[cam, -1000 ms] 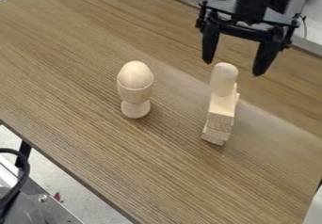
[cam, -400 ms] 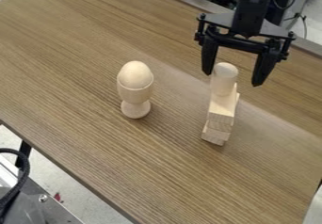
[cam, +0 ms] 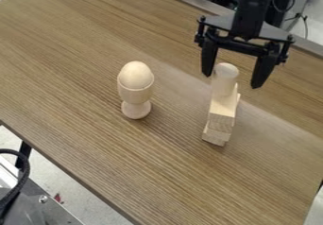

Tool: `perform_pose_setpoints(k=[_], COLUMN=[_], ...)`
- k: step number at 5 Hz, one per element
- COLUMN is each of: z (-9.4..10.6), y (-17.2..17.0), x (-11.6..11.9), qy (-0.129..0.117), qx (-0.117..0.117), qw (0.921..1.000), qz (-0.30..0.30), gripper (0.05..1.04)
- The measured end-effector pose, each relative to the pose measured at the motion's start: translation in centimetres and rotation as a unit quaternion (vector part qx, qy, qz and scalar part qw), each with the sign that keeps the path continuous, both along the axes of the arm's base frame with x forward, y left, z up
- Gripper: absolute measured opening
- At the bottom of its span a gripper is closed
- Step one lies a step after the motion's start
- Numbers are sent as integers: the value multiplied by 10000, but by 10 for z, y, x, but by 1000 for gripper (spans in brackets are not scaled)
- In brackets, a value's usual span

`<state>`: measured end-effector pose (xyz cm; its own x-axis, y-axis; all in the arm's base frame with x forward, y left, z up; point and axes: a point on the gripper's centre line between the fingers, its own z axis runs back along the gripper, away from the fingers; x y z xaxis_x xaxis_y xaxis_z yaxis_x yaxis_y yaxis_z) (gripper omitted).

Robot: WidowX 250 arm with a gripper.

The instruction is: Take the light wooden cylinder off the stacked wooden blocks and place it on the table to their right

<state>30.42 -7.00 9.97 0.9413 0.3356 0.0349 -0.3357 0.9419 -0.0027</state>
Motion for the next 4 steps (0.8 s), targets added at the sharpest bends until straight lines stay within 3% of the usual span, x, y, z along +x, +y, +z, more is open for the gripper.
perform_pose_setpoints(k=[1,2,3,4], z=[-2,-7,-8,-2], y=[3,5,5,3], x=[3,5,5,9], qy=[4,78,109,57], qx=[16,40,40,29], qw=[10000,9999,9999,10000], qz=[32,52,56,34], gripper=[977,697,549,549])
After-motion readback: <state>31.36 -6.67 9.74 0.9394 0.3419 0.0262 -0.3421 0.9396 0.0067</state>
